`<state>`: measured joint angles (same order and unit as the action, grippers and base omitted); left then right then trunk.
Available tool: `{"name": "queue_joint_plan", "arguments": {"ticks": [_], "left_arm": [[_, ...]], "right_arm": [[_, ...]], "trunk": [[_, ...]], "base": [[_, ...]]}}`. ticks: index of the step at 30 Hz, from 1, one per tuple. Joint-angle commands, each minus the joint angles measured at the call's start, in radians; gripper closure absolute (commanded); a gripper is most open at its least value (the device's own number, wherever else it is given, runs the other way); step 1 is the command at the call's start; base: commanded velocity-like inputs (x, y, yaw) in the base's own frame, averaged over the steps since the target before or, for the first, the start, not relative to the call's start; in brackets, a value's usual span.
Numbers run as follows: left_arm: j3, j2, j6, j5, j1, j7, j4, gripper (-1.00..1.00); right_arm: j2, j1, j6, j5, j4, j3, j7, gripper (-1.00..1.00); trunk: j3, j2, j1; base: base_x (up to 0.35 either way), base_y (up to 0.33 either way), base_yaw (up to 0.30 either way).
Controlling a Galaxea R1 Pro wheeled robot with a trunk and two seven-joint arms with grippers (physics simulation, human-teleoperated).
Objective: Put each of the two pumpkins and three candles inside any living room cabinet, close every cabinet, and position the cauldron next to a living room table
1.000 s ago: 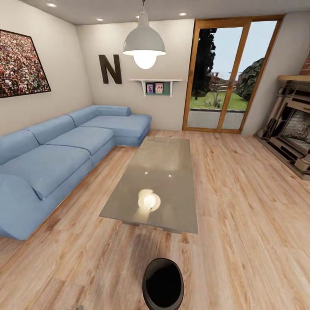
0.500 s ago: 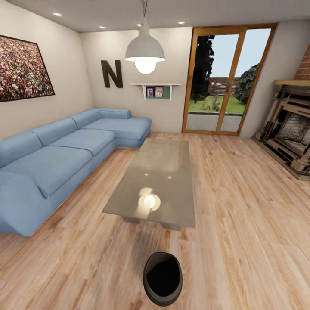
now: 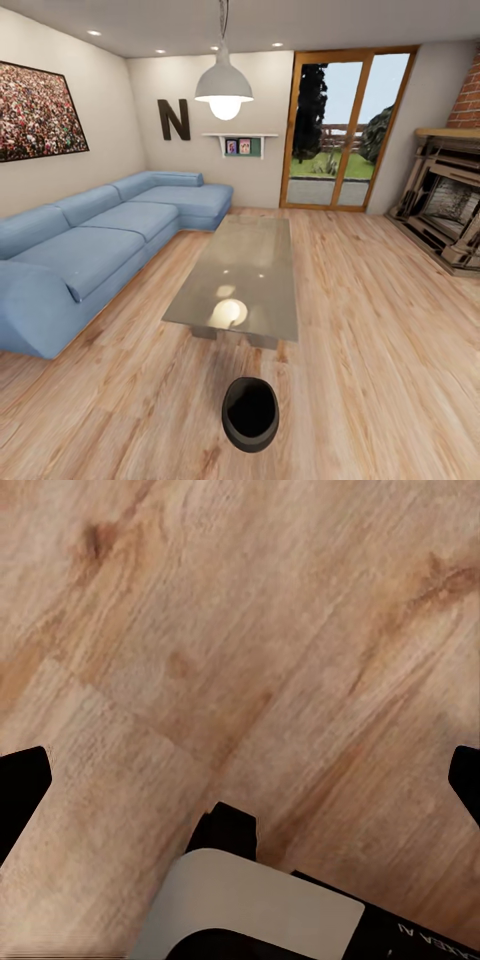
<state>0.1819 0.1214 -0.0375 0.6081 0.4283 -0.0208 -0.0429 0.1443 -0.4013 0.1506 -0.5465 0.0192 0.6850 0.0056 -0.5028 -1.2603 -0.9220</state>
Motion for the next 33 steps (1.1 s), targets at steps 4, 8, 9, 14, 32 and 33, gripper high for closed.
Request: {"name": "queue_joint_plan", "arguments": {"ticks": [4,8,9,14,32,33], "left_arm": [[0.008,0.000,-0.004,0.007,0.001,-0.002,-0.003,-1.00],[0.008,0.000,-0.004,0.007,0.001,-0.002,-0.003,-1.00],[0.008,0.001,-0.004,0.008,0.001,-0.001,-0.003,-1.00],[0.009,0.001,-0.003,0.007,0.001,0.001,-0.004,-1.00],[0.011,0.003,-0.002,0.002,0.001,0.000,-0.002,-1.00],[0.011,0.003,-0.002,0.002,0.001,0.000,-0.002,-1.00]], "right_arm": [[0.000,-0.001,0.003,-0.009,0.001,0.008,0.001,-1.00],[-0.001,-0.001,0.003,-0.009,0.001,0.008,0.001,-1.00],[-0.006,-0.001,0.003,-0.011,0.001,0.008,-0.005,-1.00],[-0.012,-0.001,0.007,-0.011,0.000,0.007,-0.013,-1.00],[-0.014,0.005,0.004,-0.012,0.002,0.007,-0.012,-1.00],[-0.014,0.006,0.004,-0.012,0.002,0.007,-0.012,-1.00]], "trunk": [[0.001,-0.001,0.001],[0.002,-0.001,0.001],[0.003,-0.001,0.001],[0.003,-0.001,0.001],[0.003,-0.001,0.001],[0.003,-0.001,0.001]], "base": [[-0.310,0.000,-0.198],[-0.312,0.000,-0.212],[-0.298,0.000,-0.051],[-0.124,0.000,-0.019],[-0.003,0.000,0.000],[0.000,0.000,0.000]]}}
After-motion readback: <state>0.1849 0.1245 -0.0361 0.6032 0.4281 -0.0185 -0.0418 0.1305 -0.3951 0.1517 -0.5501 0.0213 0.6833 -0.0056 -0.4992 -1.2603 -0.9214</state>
